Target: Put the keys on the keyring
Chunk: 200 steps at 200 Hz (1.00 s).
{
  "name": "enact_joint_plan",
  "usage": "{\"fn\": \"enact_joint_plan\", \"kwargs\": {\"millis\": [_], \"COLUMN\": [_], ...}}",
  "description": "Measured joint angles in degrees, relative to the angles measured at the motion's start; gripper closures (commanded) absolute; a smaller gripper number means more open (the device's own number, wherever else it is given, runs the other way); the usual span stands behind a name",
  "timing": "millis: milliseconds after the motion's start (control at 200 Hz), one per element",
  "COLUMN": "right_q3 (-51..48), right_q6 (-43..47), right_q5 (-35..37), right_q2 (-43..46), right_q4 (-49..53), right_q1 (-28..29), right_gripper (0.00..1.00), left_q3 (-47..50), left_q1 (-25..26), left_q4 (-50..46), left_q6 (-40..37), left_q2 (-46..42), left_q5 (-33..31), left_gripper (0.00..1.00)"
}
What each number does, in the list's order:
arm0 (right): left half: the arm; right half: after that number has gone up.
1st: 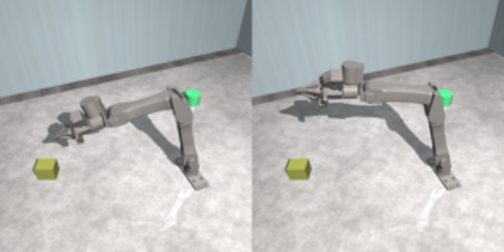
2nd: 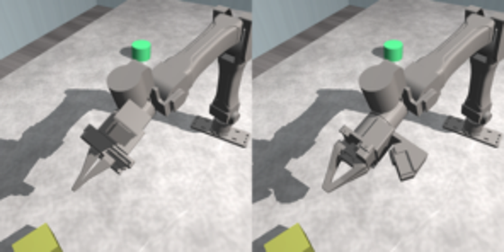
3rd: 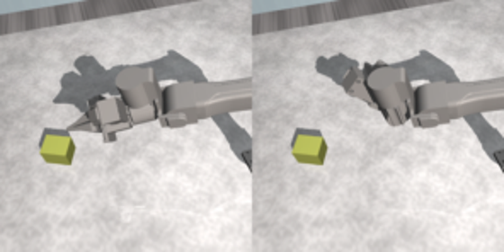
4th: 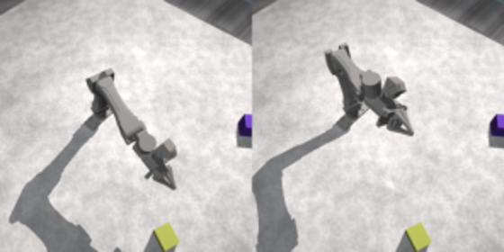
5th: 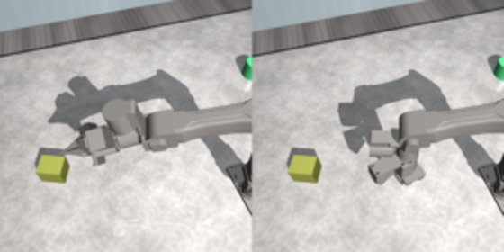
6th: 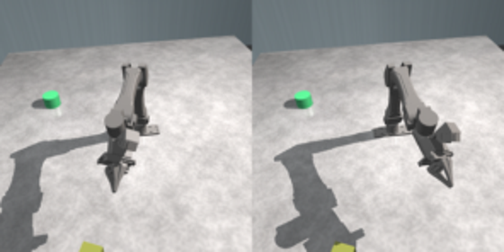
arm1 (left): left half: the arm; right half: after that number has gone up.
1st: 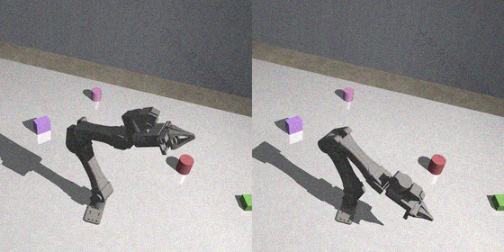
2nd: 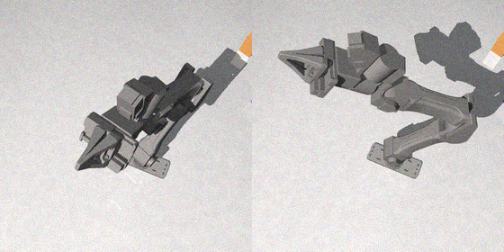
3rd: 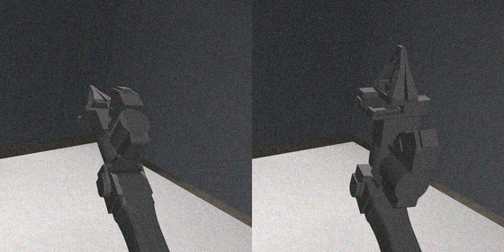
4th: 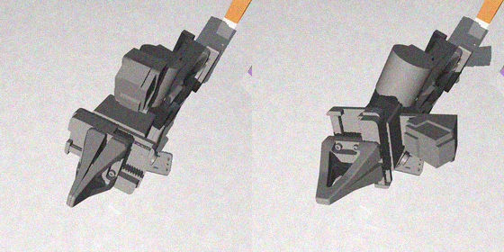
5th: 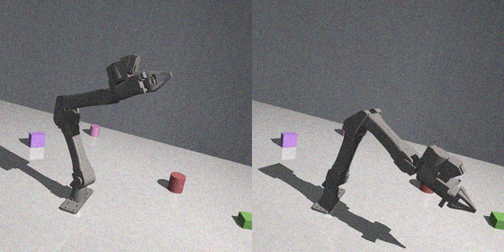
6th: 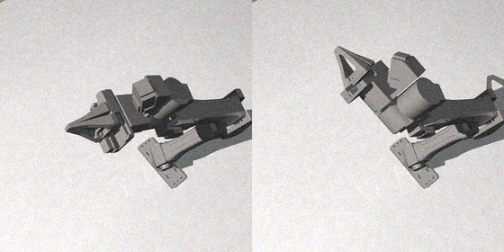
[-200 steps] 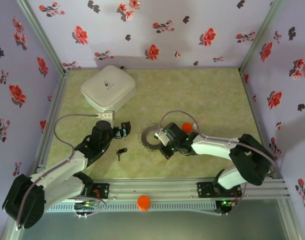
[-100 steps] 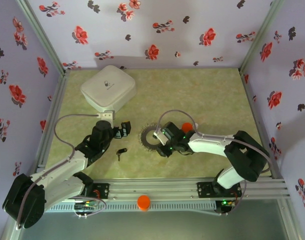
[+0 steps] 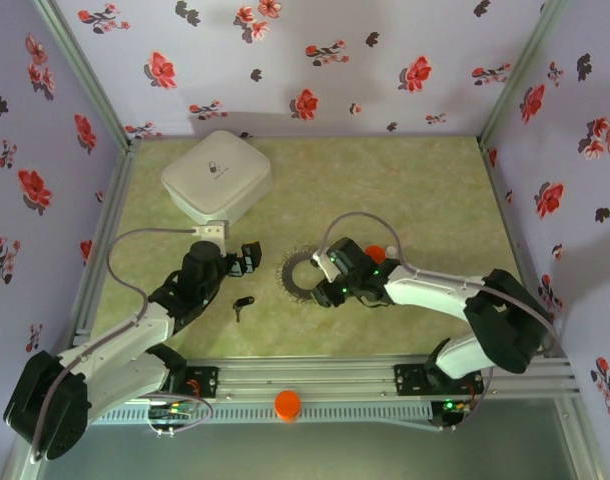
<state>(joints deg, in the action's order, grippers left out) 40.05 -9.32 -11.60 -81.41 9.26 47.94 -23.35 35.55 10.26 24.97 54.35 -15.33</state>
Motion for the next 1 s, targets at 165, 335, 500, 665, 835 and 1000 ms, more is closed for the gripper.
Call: {"fn": "enact_joint_plan", "kwargs": {"millis": [165,335,500,665,835,1000], "right_q3": [0.0,5.0,14.5,19.8,22.5,22.6], "right_q6": [-5.9,-12.0,-14.9,-16.3,-18.5,-19.9], "right_q5": [3.0,9.3,13.2,15.3,17.4,17.4], "right_q2": [5.0,6.2,0.8,-6.7,-12.5,-15.0], "right_q4": [0.3,6.8,13.9,18.1,20.4,20.7], "right_q1": [-0.6,-1.8,-2.3,-2.7,-4.3,-6.4], "right_gripper": [0.66,0.66,0.65,0.65,0.68,0.69], "left_q3": [0.0,0.0,0.1,-0.2,-2.5,-5.7], "left_q1": [0.0,0.3,3.0,7.5,9.9,10.2], "left_q4": [0.0,1.2,3.1,3.4,3.2,1.7], "left_q6": [-0.1,-0.2,0.7,2.6,5.0,7.4], "left_q2": [0.0,0.0,1.6,7.4,12.7,16.0], "left_q5": [1.3,3.0,3.4,3.6,3.6,3.6], "left_gripper": [0.0,0.0,0.0,0.03,0.08,0.1]}}
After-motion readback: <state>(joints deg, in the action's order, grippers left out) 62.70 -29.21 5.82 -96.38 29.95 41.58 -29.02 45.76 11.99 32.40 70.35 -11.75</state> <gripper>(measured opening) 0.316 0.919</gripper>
